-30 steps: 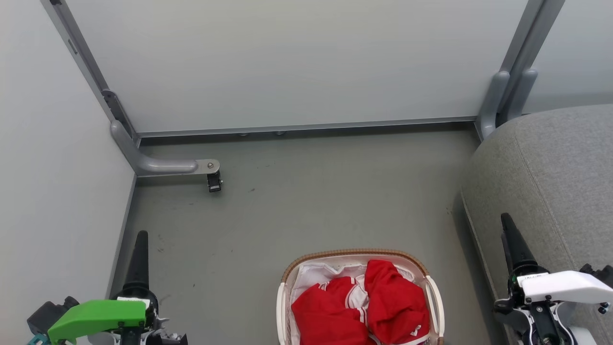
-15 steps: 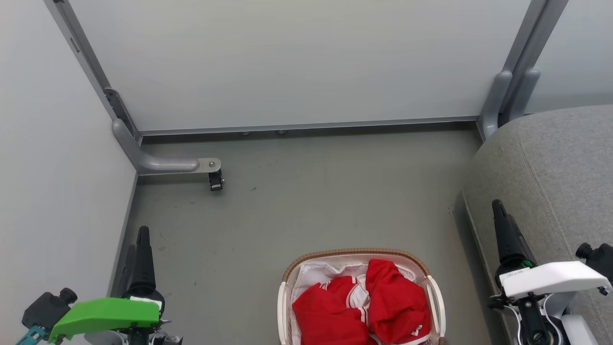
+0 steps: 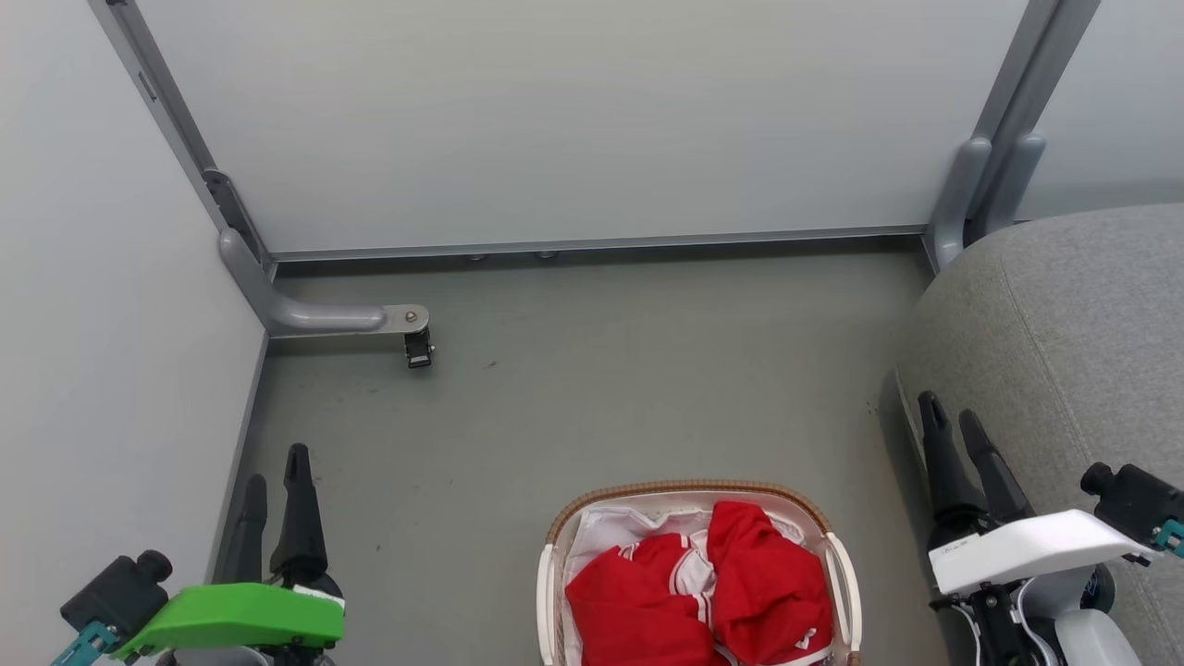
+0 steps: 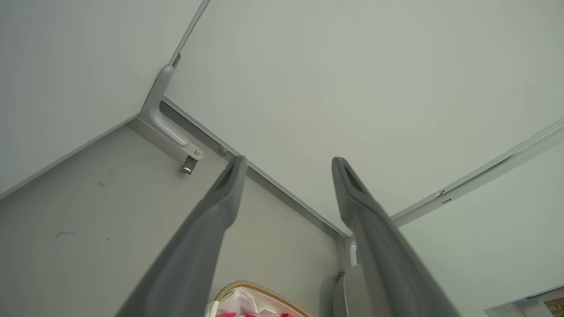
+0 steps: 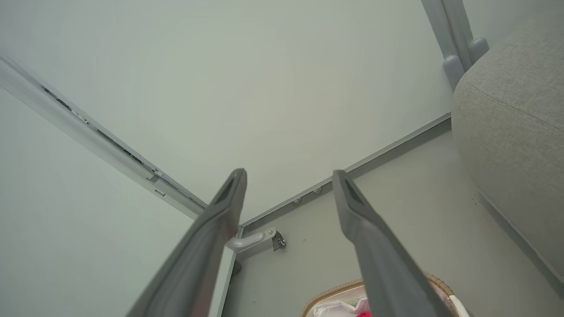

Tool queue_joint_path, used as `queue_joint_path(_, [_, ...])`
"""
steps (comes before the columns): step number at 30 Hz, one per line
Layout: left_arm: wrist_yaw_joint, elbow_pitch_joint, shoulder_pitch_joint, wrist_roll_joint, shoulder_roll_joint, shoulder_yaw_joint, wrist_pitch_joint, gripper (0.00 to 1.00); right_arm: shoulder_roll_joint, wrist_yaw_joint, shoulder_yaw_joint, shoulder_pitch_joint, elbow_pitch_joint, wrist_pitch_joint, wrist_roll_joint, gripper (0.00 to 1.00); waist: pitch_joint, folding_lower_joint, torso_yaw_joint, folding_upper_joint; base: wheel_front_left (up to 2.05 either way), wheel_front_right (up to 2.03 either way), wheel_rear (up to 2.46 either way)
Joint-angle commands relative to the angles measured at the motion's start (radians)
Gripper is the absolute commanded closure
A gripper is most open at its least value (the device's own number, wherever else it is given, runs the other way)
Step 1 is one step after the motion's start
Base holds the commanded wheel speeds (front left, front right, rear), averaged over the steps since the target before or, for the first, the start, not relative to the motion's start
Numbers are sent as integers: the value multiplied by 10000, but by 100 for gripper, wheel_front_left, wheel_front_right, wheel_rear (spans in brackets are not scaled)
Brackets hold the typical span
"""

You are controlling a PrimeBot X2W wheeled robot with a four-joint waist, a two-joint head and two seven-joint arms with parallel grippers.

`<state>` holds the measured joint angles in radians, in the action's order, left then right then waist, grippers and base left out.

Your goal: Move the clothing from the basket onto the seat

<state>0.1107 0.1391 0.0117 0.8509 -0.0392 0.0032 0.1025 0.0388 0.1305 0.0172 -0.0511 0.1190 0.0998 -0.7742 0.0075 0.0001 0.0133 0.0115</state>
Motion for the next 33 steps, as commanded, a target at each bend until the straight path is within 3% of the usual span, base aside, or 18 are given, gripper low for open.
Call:
queue_joint_path(1, [-39,-138,85,-502,-84,-52,102,0,71,5,-29,13,-85,132,382,0,-3,0,4,-51,0,0,0])
queue_joint_path(13, [-233,16,362,-2197,-97,-280,440,0,89,5,-153,80,209,463,1884,0,-33,0,4,-62,0,0,0])
queue_joint_path(33, [-221,285,632,-4005,-117,-497,925,0,107,4,-540,192,325,952,3893,0,-54,0,45,-80,0,0,0])
